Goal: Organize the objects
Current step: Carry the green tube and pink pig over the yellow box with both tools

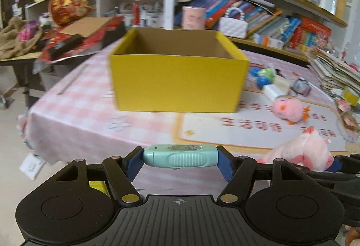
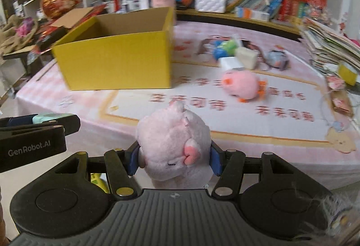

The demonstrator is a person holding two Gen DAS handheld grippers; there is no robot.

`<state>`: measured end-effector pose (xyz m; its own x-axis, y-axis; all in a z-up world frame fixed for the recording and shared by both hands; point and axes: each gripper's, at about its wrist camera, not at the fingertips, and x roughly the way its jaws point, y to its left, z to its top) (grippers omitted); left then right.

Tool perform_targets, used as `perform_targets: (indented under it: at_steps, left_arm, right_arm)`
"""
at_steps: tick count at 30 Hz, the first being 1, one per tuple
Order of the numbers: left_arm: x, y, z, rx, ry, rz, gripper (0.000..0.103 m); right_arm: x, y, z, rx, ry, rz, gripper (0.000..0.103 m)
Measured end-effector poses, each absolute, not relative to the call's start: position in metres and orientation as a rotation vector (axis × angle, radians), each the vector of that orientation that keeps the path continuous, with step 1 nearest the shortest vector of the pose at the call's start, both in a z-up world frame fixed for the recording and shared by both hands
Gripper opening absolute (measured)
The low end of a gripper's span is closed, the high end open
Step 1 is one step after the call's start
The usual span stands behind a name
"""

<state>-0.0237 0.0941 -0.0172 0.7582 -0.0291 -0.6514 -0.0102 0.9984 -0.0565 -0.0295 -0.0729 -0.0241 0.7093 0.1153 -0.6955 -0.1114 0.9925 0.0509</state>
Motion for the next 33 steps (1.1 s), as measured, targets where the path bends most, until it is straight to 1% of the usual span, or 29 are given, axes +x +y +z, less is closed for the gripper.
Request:
perform_targets:
  at_steps: [4, 11, 23, 33]
  left_arm:
    - [-0.034, 0.120, -0.013, -0.066, 0.691, 0.025, 0.069]
    - [-0.040, 0.142, -0.009, -0.083, 0.667, 0.028, 0.069]
    - [-0.037, 0.156, -0.007, -0.086, 0.641, -0.001, 0.069]
    - [-0.014, 0.154, 0.007, -0.053, 0.601, -0.005, 0.069]
  right_arm:
    - [-0.033, -0.049, -0.021, -0.003, 0.770, 0.153, 0.056]
    - [-0.035, -0.026, -0.014, -0.023, 0.761, 0.165, 0.056]
    - [-0.030, -0.014, -0.007, -0.029, 0.747, 0.136, 0.056]
    - [-0.001, -0.014, 0.002, -0.006, 0.723, 0.152, 0.056]
